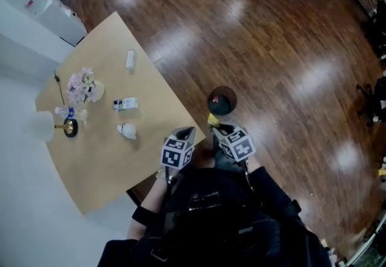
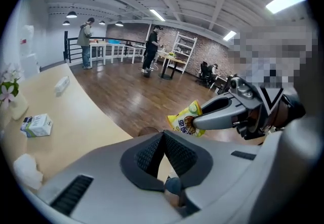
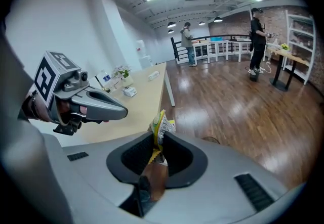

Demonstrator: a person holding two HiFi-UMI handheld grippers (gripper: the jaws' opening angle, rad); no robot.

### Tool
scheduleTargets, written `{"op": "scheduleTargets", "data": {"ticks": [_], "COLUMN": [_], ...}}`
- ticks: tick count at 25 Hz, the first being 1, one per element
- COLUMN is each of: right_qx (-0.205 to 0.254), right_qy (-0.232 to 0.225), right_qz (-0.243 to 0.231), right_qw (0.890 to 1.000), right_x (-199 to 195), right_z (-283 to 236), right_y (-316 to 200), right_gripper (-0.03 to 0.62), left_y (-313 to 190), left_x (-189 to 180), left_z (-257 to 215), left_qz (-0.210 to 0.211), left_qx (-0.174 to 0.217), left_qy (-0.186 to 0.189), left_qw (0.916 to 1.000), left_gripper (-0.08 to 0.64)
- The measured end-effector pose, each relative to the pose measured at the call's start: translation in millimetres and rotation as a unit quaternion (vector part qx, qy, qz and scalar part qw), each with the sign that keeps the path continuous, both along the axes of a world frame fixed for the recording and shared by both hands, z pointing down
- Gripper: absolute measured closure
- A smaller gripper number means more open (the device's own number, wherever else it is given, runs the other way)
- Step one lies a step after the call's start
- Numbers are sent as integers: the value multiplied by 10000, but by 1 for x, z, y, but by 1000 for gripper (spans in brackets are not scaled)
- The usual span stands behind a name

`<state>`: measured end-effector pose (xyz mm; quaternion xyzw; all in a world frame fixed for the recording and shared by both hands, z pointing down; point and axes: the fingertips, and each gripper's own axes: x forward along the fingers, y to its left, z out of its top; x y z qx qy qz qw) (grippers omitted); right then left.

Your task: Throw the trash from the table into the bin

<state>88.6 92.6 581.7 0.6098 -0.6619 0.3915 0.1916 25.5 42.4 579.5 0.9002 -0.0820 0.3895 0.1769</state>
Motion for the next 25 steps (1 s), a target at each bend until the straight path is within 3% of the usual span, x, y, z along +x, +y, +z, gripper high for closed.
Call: {"op": "scheduleTargets", "data": {"ticks": [13, 25], "right_qx": [-268, -1086], "right_qy": [-373, -372], "right_qz": [322, 599], "right_qw": [9984, 9916], "right_x": [93, 166], "right_z": [75, 236], "right_y": [-10, -33], "right_gripper": [522, 520], "left_y": [10, 0], "left_x": [87, 162], "left_z": [47, 134], "left_qz": [36, -132], "left_qx": [-322, -640], "left_qy": [-259, -527], "left_qw": [9991, 9965], "left_gripper": [560, 560]}}
